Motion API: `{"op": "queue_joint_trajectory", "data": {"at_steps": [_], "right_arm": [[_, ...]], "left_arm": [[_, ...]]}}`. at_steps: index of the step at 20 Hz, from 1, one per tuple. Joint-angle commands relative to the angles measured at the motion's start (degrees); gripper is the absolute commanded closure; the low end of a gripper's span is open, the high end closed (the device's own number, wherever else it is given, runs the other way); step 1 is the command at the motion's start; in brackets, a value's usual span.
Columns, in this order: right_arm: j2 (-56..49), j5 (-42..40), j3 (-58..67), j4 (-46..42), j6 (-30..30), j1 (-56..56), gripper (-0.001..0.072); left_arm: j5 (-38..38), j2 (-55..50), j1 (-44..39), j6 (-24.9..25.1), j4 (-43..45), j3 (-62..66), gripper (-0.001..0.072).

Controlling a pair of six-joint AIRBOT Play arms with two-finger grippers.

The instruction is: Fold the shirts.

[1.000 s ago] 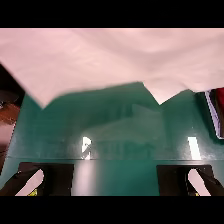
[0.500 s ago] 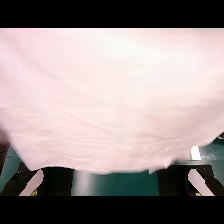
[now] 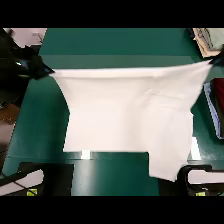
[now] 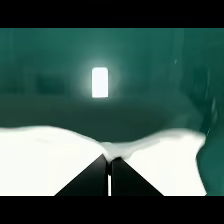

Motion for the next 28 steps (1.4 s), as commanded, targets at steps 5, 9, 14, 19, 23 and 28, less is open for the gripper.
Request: {"op": "queue_joint_trajectory", "data": {"at_steps": [5, 9, 14, 19, 23, 28], "right_arm": [[-13.2, -20.9, 0.0, -3.4, 1.2, 4.3, 0.0699], [-12.3, -25.7, 0.0, -3.5, 1.1, 4.3, 0.07], [-11.9, -14.0, 0.0, -5.1, -0.2, 4.3, 0.07], [-4.0, -11.1, -12.9, -11.5, -0.1, 4.3, 0.07], [4.0, -18.6, -30.0, -12.4, 0.1, 4.3, 0.0699], [8.1, -25.2, -42.3, -12.0, 0.3, 4.3, 0.0697]], "left_arm": [[20.5, -12.3, -0.5, 13.5, -13.7, 0.0, 0.0684], [21.6, -13.2, -3.5, 14.5, -7.2, 5.4, 0.0684], [15.4, -13.7, -7.0, 14.5, 6.7, 5.9, 0.0684], [3.9, -13.7, -7.8, 14.1, 13.0, 5.8, 0.0684], [3.3, -14.1, -7.8, 10.3, 16.1, 5.8, 0.0684], [-2.1, -18.1, -7.8, 9.3, 16.0, 5.7, 0.0683]]}}
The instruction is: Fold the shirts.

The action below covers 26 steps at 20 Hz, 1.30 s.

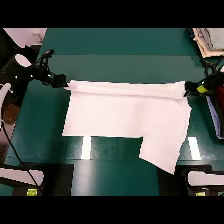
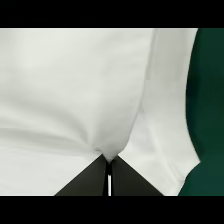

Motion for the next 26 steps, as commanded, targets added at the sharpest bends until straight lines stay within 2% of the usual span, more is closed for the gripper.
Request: {"op": "queue_joint_trajectory", "data": {"at_steps": [1, 5, 6, 7, 8, 9, 10, 12, 13, 15, 17, 20, 23, 26], "right_arm": [[3.0, -5.2, -8.1, -0.3, 0.3, 0.0, 0.0697], [3.7, -7.3, -9.8, -0.3, 1.3, -0.1, 0.0696], [3.7, -7.5, -9.5, -0.3, 1.3, -0.1, 0.0695], [3.7, -7.3, -8.9, -0.3, 1.4, -0.1, 0.069], [3.7, -6.8, -8.1, -0.3, 1.6, -0.1, 0.0639], [3.7, -5.5, -6.8, -0.3, 1.6, -0.1, 0.0479], [3.7, -3.2, -5.2, -0.3, 1.6, -0.1, 0.0441], [4.2, 2.7, -1.4, -0.3, 1.0, -0.3, 0.0442], [5.3, 5.0, -0.3, -0.3, -0.5, -0.7, 0.0442], [8.7, 8.3, -0.1, 1.4, -2.7, -2.0, 0.0446], [13.2, 10.2, -2.6, 7.2, -4.5, -4.4, 0.0447], [20.0, 8.1, -8.8, 14.7, -7.0, -7.7, 0.0448], [25.4, 4.1, -14.9, 16.3, -7.0, -9.4, 0.0449], [28.3, 3.7, -18.2, 16.3, -7.1, -9.7, 0.0449]], "left_arm": [[-3.8, -2.5, 0.0, -1.6, 0.8, -0.7, 0.0683], [-4.1, -2.8, 0.0, -2.8, 0.8, -2.7, 0.0681], [-4.2, -2.8, 0.0, -3.8, 0.8, -2.7, 0.0531], [-4.7, -2.8, 0.0, -5.1, 0.8, -2.7, 0.0177], [-5.4, -2.8, 0.0, -5.4, 0.8, -2.7, 0.0033], [-6.6, -2.8, 0.0, -5.4, 1.0, -2.7, 0.0034], [-7.6, -2.5, 0.1, -5.4, 2.1, -2.6, 0.0035], [-11.0, -1.1, 0.5, -5.3, 5.0, -2.1, 0.0195], [-12.3, 0.6, 0.9, -5.2, 5.8, -2.2, 0.0207], [-12.7, 5.7, 2.1, -4.7, 6.1, -5.3, 0.0206], [-12.2, 11.6, 2.4, -4.7, 6.6, -12.3, 0.0206], [-11.0, 19.6, 2.5, -4.7, 4.9, -24.9, 0.0207], [-7.8, 25.0, 2.5, -4.7, 4.0, -34.9, 0.0207], [-6.8, 25.8, 2.5, -4.7, 3.5, -40.6, 0.0207]]}}
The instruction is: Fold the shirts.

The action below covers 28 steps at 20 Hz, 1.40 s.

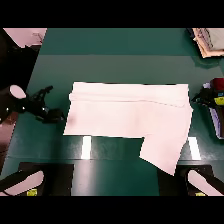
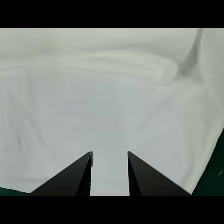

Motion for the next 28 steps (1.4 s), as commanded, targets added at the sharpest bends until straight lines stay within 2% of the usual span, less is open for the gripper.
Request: {"op": "queue_joint_trajectory", "data": {"at_steps": [1, 5, 11, 12, 13, 14, 16, 19, 23, 28], "right_arm": [[4.0, -1.4, -4.2, 1.9, -0.5, -0.9, 0.0449], [5.7, -1.4, -4.7, 1.9, -0.5, -0.9, 0.0449], [7.1, 0.6, -4.7, 0.3, -0.5, -1.1, 0.0449], [7.1, 1.8, -4.7, -1.2, -0.4, -1.6, 0.0449], [7.1, 3.0, -4.7, -2.9, -0.3, -2.4, 0.0449], [7.1, 4.2, -4.7, -4.6, -0.3, -3.5, 0.0449], [7.1, 7.9, -6.5, -6.4, 0.2, -6.9, 0.0448], [7.1, 10.8, -15.6, -6.3, 0.1, -12.4, 0.0445], [7.1, 7.7, -28.5, -6.4, 0.1, -15.6, 0.0445], [7.1, 1.8, -35.8, -6.2, 0.1, -15.6, 0.0445]], "left_arm": [[2.4, 2.4, 0.0, 0.0, -1.5, -8.0, 0.0207], [4.7, 2.4, 0.0, 1.5, -6.8, -11.2, 0.0208], [3.7, 2.4, 0.0, 1.5, -12.9, -11.3, 0.0212], [3.0, 2.4, 0.0, 1.6, -12.9, -11.3, 0.0412], [2.5, 2.4, 0.0, 3.0, -13.1, -11.3, 0.0651], [2.4, 2.4, 0.0, 4.5, -13.9, -11.3, 0.0674], [2.6, 2.4, 0.0, 4.5, -14.3, -10.7, 0.0683], [2.6, 2.4, 0.0, 4.5, -14.2, -9.1, 0.0683], [3.3, 2.4, 0.0, 5.1, -14.5, -7.7, 0.0683], [3.7, 2.4, 0.0, 5.2, -14.8, -7.1, 0.0683]]}}
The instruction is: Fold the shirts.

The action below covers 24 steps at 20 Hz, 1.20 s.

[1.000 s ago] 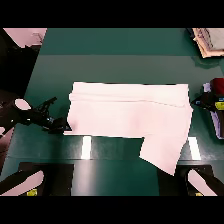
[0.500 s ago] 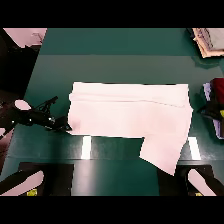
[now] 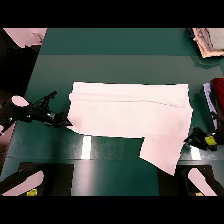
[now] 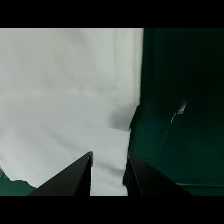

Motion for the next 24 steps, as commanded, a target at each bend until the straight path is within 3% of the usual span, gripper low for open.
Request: {"op": "queue_joint_trajectory", "data": {"at_steps": [1, 8, 9, 10, 11, 14, 18, 21, 24], "right_arm": [[0.0, -3.4, -5.1, 0.0, 0.1, -0.4, 0.0445], [-2.6, -5.1, -5.8, 0.1, 0.1, 5.4, 0.045], [-3.7, -5.1, -5.8, 0.0, 0.1, 7.6, 0.0519], [-4.5, -5.1, -5.7, -0.1, 0.0, 9.9, 0.0644], [-4.7, -5.0, -5.6, -0.1, 0.1, 11.7, 0.0694], [0.4, -1.7, -5.5, -1.1, 0.1, 14.1, 0.0696], [12.3, 10.1, -2.5, -13.2, 1.6, 16.3, 0.0696], [21.6, 12.9, 1.7, -15.3, 1.7, 15.7, 0.0696], [26.4, 11.2, 6.5, -12.9, 1.7, 15.8, 0.0697]], "left_arm": [[0.2, 0.0, 0.0, 0.2, -0.2, 0.3, 0.0683], [0.1, 0.0, 0.0, 0.2, -0.4, 0.3, 0.0684], [0.0, 0.0, 0.0, 0.2, -0.3, 0.3, 0.0683], [-0.5, 0.1, 0.0, 0.9, -0.3, 0.3, 0.0684], [-1.4, 0.3, 0.0, 1.2, 0.2, 0.5, 0.0684], [-4.6, 4.3, 0.0, 0.0, 6.1, 2.9, 0.0685], [-11.9, 13.3, 0.0, -2.2, 12.7, 2.8, 0.0684], [-18.3, 18.6, 0.0, -4.8, 12.9, -0.2, 0.0684], [-17.2, 20.0, 0.0, -7.0, 10.1, -1.2, 0.0684]]}}
